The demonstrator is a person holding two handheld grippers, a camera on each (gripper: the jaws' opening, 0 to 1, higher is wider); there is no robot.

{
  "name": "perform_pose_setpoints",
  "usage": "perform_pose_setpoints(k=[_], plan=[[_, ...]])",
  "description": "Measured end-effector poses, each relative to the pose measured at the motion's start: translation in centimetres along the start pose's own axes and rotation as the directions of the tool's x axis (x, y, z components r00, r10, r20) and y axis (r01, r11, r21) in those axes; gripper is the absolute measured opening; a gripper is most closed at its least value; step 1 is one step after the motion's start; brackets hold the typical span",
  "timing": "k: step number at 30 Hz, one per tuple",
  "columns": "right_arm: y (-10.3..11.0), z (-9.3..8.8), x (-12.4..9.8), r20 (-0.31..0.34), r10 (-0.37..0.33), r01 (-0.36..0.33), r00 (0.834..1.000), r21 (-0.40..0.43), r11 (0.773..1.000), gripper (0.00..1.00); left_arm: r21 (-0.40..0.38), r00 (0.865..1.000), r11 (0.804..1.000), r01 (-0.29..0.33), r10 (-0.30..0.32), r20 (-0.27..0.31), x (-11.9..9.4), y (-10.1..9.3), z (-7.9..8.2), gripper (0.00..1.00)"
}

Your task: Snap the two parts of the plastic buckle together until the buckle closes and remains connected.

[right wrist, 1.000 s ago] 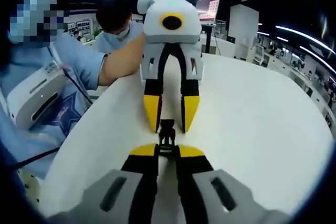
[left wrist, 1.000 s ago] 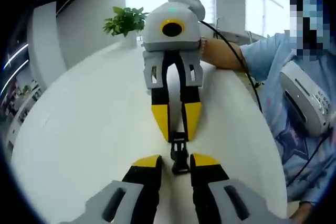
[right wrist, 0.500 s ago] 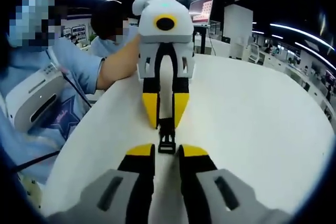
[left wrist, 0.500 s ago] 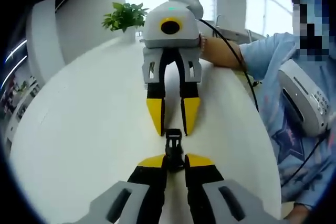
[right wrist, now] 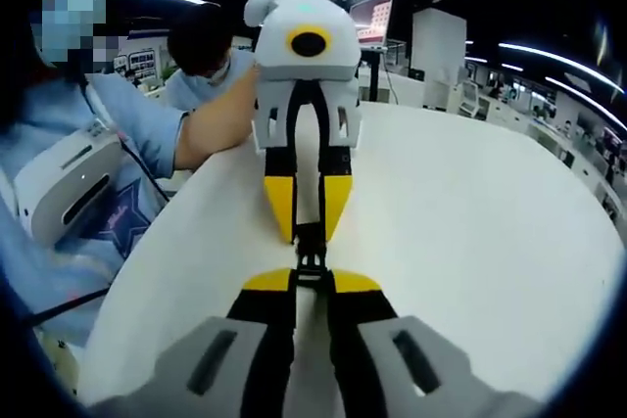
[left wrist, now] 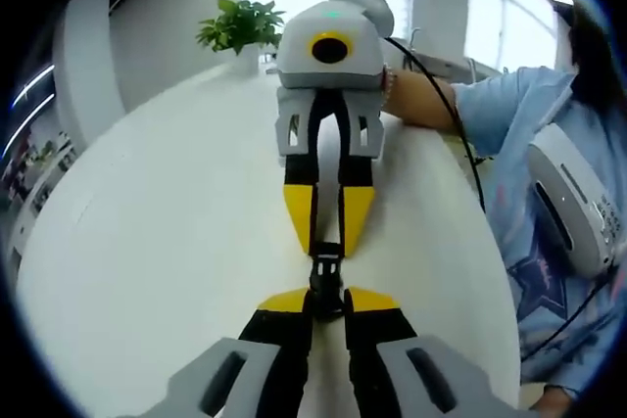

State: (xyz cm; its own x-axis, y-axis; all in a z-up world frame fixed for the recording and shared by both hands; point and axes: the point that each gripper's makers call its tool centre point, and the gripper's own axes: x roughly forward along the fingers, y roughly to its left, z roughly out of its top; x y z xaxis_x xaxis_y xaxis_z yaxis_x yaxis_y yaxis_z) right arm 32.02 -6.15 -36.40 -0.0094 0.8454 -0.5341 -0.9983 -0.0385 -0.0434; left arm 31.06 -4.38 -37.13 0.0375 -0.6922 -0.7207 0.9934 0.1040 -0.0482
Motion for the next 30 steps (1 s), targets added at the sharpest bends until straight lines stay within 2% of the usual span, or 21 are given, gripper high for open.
perform_pose_setpoints(k=[8, 14, 30], plan=[[0.26, 0.15, 0.12, -0.006, -0.016, 0.016, 1.000, -0.002, 1.000, 0.12, -0.004, 1.000, 1.000, 0.000, 0.000, -0.004, 0.03, -0.08, 0.01, 0.12], [0.46, 0.11, 0.18, 0.013, -0.025, 0.025, 1.000, 0.018, 1.000, 0.12, -0.002, 1.000, 1.000, -0.002, 0.002, -0.004, 0.04, -0.18, -0.07, 0.12], [0.78, 0.03, 0.46, -0.004, -0.049, 0.049, 0.999, 0.029, 0.998, 0.12, -0.014, 1.000, 1.000, -0.015, 0.014, -0.018, 0.08, -0.16, -0.19, 0.12]])
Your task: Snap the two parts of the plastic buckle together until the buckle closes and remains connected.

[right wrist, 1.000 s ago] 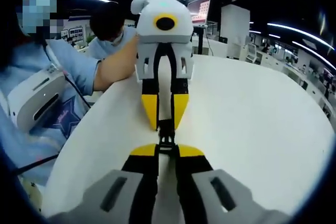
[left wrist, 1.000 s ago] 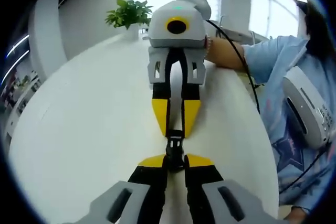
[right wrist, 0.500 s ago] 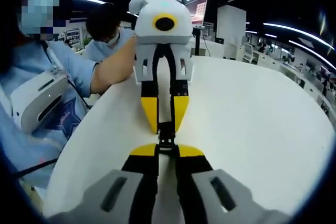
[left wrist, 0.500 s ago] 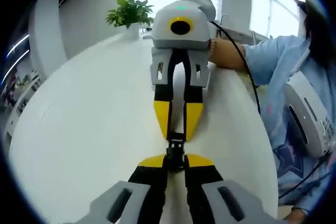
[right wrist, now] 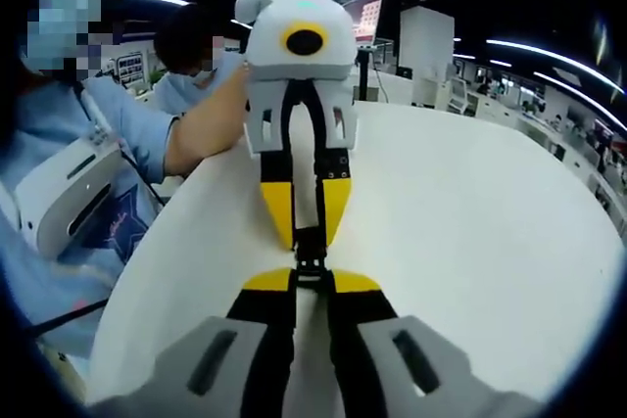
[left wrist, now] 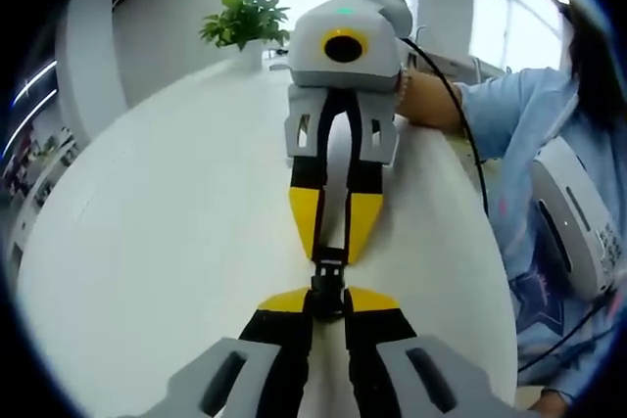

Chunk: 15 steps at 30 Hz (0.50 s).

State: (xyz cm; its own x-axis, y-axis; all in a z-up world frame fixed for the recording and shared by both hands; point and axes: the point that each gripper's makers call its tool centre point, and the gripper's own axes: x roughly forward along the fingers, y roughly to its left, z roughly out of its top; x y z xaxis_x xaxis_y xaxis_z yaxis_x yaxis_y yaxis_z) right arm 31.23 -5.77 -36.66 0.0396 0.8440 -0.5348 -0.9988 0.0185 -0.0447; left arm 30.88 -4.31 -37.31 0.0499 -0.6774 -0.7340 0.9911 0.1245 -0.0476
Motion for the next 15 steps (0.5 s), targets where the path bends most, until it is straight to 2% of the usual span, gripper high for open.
perform_pose_setpoints(k=[15], plan=[[-0.29, 0.11, 0.28, -0.022, -0.022, 0.023, 0.999, 0.012, 1.000, 0.12, -0.013, 1.000, 1.000, -0.006, 0.006, -0.017, -0.18, 0.26, -0.18, 0.12]])
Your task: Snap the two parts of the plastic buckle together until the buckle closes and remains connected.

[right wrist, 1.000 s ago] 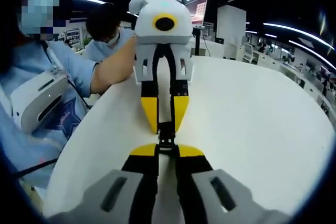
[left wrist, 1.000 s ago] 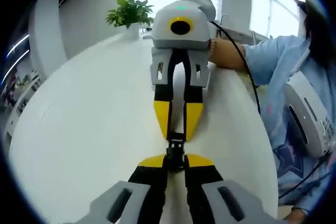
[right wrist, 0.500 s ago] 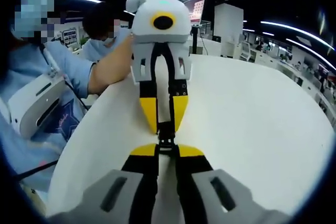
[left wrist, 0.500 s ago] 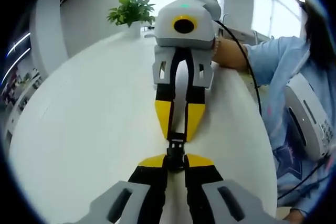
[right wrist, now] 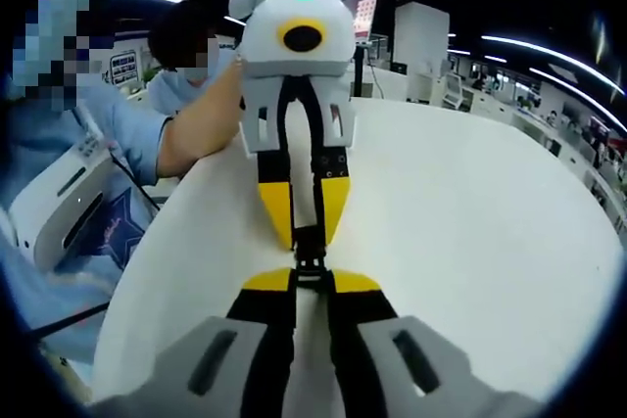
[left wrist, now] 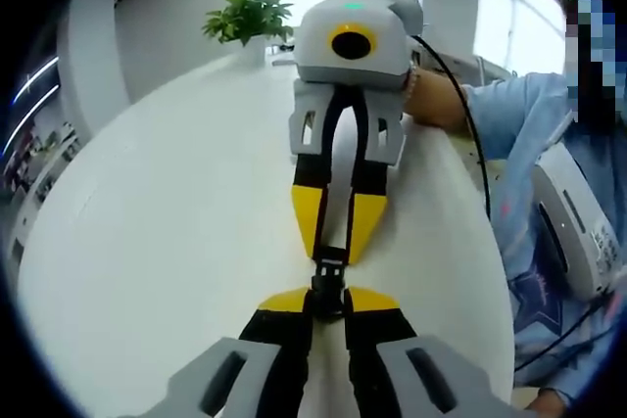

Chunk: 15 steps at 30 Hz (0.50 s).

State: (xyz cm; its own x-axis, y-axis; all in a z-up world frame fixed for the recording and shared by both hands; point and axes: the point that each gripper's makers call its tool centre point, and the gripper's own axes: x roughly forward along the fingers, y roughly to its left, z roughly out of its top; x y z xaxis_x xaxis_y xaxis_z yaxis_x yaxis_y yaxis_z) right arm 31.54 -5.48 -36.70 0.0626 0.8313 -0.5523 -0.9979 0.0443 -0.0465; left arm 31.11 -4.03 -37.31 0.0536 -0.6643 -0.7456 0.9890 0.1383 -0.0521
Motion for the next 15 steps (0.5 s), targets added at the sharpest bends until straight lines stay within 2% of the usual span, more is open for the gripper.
perform_pose_setpoints(k=[4, 11, 15], plan=[[-0.04, 0.02, 0.07, 0.002, 0.007, -0.007, 1.000, -0.007, 1.000, 0.12, 0.005, 1.000, 1.000, 0.006, -0.006, 0.000, -0.02, 0.14, -0.01, 0.11], [0.16, 0.05, 0.18, 0.009, 0.070, -0.069, 0.998, -0.055, 0.996, 0.11, 0.031, 0.999, 0.999, 0.041, -0.041, 0.011, 0.06, -0.11, -0.05, 0.11], [0.23, 0.07, 0.27, 0.006, 0.075, -0.074, 0.997, -0.067, 0.995, 0.11, 0.034, 0.999, 0.998, 0.045, -0.045, 0.007, 0.07, -0.15, -0.06, 0.11]])
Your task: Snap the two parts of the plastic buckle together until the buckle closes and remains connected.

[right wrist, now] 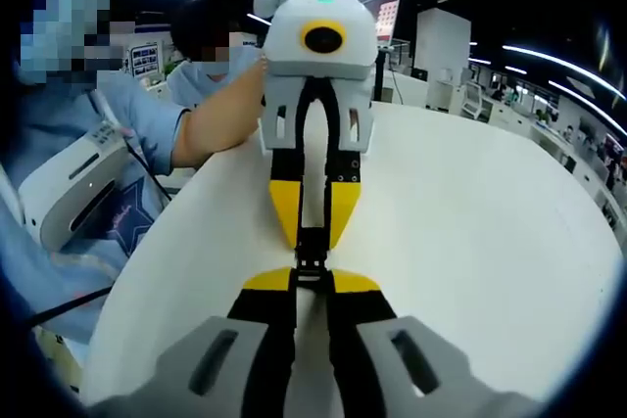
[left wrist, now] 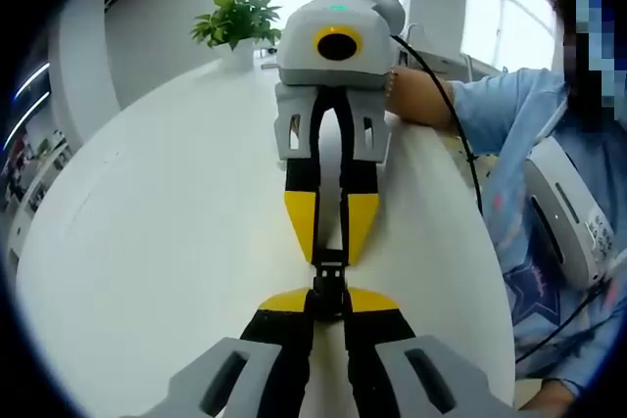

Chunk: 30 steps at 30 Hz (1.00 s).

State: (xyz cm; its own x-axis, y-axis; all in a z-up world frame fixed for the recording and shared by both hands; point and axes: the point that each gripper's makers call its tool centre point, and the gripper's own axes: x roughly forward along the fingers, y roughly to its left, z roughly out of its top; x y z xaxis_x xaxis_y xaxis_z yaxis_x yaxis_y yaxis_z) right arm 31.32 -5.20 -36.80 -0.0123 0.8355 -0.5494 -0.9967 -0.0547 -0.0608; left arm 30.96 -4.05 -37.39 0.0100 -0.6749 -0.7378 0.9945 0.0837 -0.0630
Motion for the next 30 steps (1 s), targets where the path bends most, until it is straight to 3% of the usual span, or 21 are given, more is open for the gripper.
perform_pose_setpoints(k=[30], plan=[[0.55, 0.34, 0.13, 0.006, -0.033, 0.033, 0.999, 0.018, 0.999, 0.11, -0.004, 1.000, 1.000, 0.003, -0.003, -0.007, 0.03, -0.46, 0.05, 0.11]])
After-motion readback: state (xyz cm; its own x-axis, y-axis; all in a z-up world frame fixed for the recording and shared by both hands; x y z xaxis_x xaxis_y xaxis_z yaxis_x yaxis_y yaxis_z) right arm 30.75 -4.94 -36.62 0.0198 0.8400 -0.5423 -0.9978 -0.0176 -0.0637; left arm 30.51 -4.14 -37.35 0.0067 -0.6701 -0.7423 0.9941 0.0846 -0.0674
